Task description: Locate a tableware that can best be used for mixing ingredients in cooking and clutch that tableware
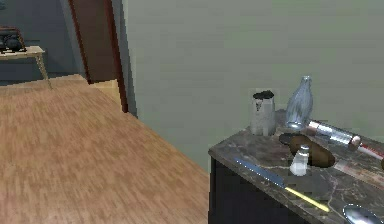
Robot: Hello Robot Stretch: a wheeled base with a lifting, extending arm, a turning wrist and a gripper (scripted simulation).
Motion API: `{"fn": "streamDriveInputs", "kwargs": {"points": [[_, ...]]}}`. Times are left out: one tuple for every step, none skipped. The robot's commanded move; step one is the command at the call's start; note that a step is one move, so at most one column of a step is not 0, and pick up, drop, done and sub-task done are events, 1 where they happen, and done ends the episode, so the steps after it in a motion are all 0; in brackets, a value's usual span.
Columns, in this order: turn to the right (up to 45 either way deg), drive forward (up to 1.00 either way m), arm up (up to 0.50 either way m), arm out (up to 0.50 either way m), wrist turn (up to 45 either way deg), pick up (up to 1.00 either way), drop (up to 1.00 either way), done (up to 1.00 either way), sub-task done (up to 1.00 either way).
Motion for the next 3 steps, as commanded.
{"fn": "streamDriveInputs", "kwargs": {"points": [[0.0,0.00,0.00,0.48,0.0,0.00,0.00,0.00,0.00],[0.0,0.00,0.00,0.00,45.0,0.00,0.00,0.00,0.00],[0.0,0.00,0.00,0.00,45.0,0.00,0.00,0.00,0.00]]}}
